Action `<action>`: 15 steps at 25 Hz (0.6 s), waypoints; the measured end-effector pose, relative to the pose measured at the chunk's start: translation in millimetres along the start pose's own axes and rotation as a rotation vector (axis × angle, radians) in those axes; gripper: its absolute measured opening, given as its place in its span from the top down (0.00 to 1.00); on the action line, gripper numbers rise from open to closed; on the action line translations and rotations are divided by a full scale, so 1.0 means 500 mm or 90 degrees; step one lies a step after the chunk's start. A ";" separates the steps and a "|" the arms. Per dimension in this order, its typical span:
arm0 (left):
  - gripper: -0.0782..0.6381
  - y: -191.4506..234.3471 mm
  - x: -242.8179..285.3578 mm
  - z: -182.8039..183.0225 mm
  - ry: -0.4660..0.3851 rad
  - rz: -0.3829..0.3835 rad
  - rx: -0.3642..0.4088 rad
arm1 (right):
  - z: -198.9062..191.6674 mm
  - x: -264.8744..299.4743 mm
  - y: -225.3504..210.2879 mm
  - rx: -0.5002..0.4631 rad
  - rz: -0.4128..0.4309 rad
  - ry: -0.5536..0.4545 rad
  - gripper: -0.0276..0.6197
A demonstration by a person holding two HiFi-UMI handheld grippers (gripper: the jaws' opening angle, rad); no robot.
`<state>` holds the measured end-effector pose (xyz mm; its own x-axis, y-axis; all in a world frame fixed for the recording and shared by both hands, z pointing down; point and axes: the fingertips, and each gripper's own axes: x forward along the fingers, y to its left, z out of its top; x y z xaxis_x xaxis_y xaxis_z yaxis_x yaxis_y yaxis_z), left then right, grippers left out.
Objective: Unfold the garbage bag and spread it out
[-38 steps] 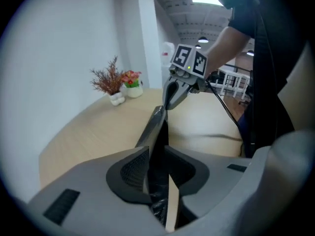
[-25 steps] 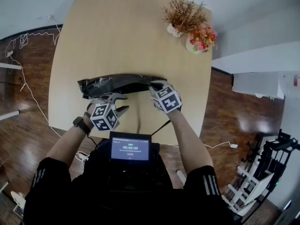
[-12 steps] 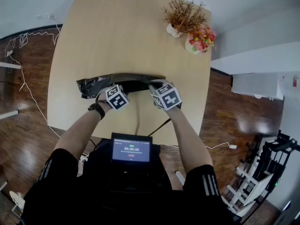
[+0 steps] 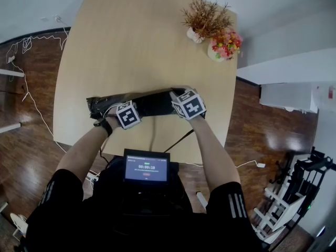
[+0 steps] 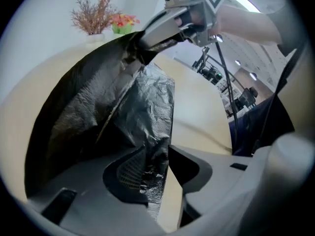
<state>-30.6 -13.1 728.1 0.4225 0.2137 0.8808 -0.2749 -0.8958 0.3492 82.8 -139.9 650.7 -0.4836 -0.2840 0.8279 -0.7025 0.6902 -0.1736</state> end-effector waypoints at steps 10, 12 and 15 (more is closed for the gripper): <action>0.68 -0.077 0.004 -0.048 0.045 -0.080 0.075 | -0.050 0.061 -0.060 -0.030 -0.042 0.085 0.95; 0.68 -0.071 -0.002 -0.047 0.050 -0.073 0.083 | -0.054 0.074 -0.068 -0.039 -0.048 0.097 0.95; 0.68 -0.079 -0.001 -0.050 0.052 -0.081 0.086 | -0.075 0.093 -0.074 -0.062 -0.057 0.124 0.91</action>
<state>-41.3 32.0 721.8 0.3728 0.3543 0.8576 -0.1030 -0.9027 0.4177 105.9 -153.5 715.5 -0.3056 -0.2197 0.9265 -0.6793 0.7321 -0.0505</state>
